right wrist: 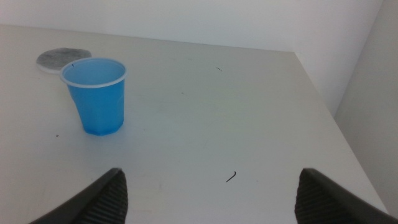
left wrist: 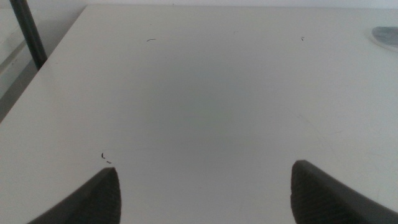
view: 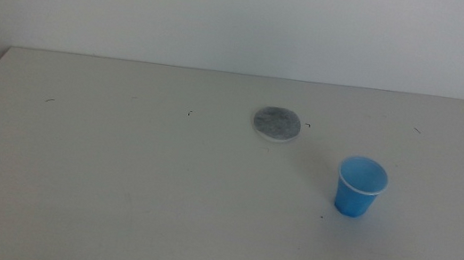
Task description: Place an empty cup on a cup mat.
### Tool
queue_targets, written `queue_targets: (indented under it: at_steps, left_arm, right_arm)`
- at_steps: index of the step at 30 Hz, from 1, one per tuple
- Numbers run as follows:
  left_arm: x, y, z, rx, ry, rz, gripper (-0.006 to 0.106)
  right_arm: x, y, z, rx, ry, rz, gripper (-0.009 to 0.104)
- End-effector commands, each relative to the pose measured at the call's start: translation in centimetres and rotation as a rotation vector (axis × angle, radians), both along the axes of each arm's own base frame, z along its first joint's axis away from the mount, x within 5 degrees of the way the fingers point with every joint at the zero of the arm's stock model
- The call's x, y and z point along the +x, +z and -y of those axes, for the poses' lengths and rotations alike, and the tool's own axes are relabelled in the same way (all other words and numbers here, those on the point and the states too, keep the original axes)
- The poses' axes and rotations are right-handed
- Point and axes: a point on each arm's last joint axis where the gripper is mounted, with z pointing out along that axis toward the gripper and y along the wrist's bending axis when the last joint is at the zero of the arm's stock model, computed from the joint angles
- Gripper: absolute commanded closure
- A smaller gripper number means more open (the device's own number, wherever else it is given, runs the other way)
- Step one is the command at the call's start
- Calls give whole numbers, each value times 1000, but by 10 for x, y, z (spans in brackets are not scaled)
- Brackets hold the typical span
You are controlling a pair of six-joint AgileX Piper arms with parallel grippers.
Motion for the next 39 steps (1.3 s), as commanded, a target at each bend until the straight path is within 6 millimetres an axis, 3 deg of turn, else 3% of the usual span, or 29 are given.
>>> queue_targets:
  at_steps: [1,12,18,24,29,39]
  left_arm:
    - [1,8,0,-16,0,84,-5]
    - [1,8,0,-16,0,84,-5]
    - [1,8,0,-16,0,84,-5]
    - [1,8,0,-16,0,84,-5]
    - [1,8,0,-16,0,84,-5]
    - [1,8,0,-16,0,84,-5]
  right_arm:
    - [-1,10,0,10,-3,110,1]
    - [7,38,-2,202,-26,34,1]
    - [20,72,-1,327,-70,-3,1]
    - [37,119,3,183,-100,-146,1]
    - [62,162,-5,126,-36,-190,1]
    - [141,208,-46,84,62,-464,1]
